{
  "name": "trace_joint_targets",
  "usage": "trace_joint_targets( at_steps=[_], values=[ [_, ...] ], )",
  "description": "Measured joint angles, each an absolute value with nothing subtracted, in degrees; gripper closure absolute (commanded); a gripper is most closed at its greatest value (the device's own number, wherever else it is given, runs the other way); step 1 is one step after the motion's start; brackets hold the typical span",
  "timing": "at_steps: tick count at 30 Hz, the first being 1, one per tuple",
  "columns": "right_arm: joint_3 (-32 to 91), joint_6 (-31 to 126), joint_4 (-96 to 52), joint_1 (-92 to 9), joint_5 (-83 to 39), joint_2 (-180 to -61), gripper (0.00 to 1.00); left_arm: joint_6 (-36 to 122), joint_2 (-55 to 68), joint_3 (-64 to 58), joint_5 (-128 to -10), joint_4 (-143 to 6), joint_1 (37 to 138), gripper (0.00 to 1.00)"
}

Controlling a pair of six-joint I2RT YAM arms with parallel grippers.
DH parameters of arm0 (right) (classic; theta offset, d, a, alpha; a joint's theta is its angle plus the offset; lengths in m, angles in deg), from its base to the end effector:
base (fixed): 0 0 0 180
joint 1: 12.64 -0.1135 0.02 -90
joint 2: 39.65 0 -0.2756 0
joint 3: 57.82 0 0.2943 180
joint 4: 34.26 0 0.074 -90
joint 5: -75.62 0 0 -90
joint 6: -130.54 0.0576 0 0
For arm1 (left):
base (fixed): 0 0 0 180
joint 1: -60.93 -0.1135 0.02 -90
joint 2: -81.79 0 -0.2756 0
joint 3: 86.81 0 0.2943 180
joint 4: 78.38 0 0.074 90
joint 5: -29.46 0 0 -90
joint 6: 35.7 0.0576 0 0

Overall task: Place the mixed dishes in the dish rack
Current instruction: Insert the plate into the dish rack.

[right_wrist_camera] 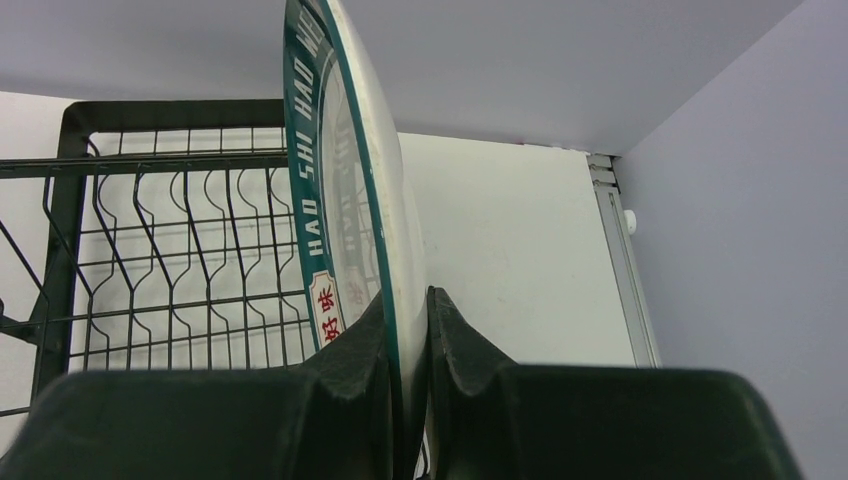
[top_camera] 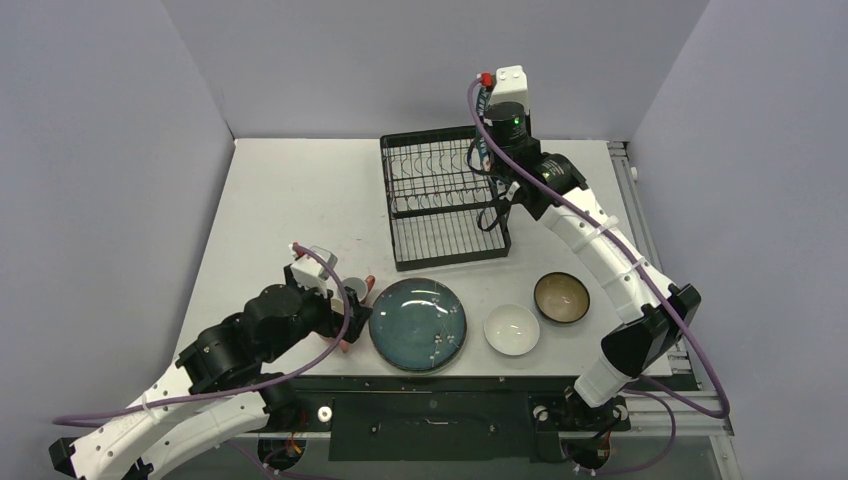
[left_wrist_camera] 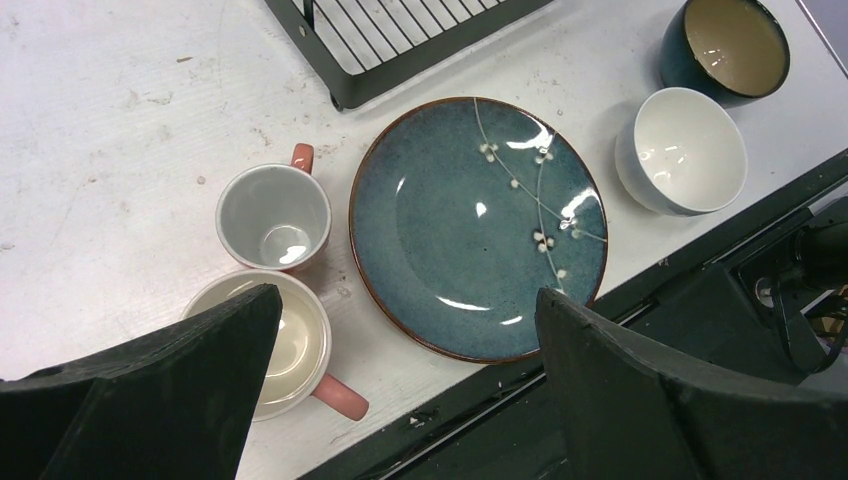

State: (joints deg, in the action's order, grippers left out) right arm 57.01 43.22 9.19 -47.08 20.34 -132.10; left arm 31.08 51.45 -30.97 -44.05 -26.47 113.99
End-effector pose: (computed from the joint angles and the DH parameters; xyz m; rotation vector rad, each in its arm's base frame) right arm 0.3626 0.2089 0.4573 -0.1232 1.8692 -0.1426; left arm 0.1113 -0.1209 0.3219 0.3494 2.0256 -0.5505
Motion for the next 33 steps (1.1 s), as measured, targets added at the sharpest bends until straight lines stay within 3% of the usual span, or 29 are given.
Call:
trace_joint_targets(
  at_steps=[33],
  values=[
    [54.21,44.48,6.72,-46.80,22.74,-128.84,1.00,31.78,50.79,-30.99,-45.99,-26.49,112.18,0.04]
  ],
)
